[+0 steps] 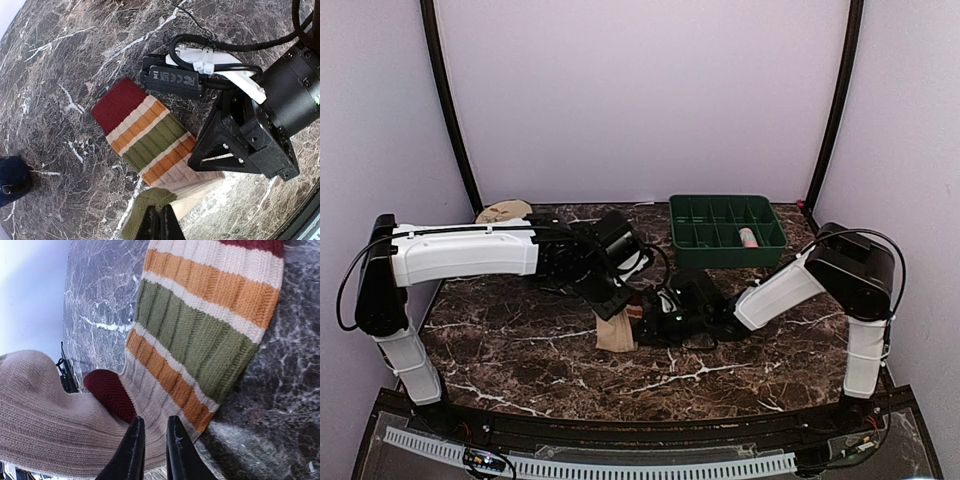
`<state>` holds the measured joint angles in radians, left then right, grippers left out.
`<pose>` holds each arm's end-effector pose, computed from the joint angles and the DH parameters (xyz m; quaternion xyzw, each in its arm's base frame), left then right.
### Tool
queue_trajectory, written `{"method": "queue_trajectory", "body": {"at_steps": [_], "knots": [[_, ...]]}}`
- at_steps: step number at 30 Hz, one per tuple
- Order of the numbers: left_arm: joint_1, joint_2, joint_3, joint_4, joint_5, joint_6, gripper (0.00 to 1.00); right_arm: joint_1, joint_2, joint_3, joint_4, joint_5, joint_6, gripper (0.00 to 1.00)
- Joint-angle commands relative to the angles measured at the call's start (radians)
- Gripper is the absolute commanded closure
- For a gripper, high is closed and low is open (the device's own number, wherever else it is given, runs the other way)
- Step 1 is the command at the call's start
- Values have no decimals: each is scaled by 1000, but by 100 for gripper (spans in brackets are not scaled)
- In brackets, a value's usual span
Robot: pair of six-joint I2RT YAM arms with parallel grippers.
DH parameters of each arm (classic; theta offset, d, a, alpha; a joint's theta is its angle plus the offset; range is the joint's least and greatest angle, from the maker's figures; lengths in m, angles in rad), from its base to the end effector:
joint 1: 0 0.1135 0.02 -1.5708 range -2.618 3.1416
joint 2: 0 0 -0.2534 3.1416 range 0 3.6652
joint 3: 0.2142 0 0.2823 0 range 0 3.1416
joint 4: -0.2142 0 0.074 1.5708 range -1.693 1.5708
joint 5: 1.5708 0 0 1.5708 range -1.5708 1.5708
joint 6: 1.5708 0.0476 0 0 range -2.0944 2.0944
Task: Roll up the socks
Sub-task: Fold the sock at the center of the board.
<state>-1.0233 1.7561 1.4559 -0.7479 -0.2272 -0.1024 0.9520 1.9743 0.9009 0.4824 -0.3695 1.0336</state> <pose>0.2216 -0.3428 0.2340 0.4003 0.8729 -0.0444 0.2755 0.2193 0.3376 0.0668 -0.0510 0.8702 0.4760 0.1169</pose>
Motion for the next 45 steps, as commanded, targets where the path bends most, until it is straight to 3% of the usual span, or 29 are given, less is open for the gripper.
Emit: {"method": "queue_trajectory", "body": {"at_steps": [1, 18, 35, 45], "knots": [[12, 13, 23, 7, 6, 23, 100, -10, -37, 2, -9, 18, -16, 85], [65, 114, 142, 49, 5, 101, 100, -13, -4, 27, -127, 32, -51, 95], [131, 267, 221, 63, 30, 113, 100, -29, -5, 46, -175, 29, -44, 95], [156, 296, 211, 59, 36, 104, 100, -35, -80, 30, -289, 115, -107, 78]]}}
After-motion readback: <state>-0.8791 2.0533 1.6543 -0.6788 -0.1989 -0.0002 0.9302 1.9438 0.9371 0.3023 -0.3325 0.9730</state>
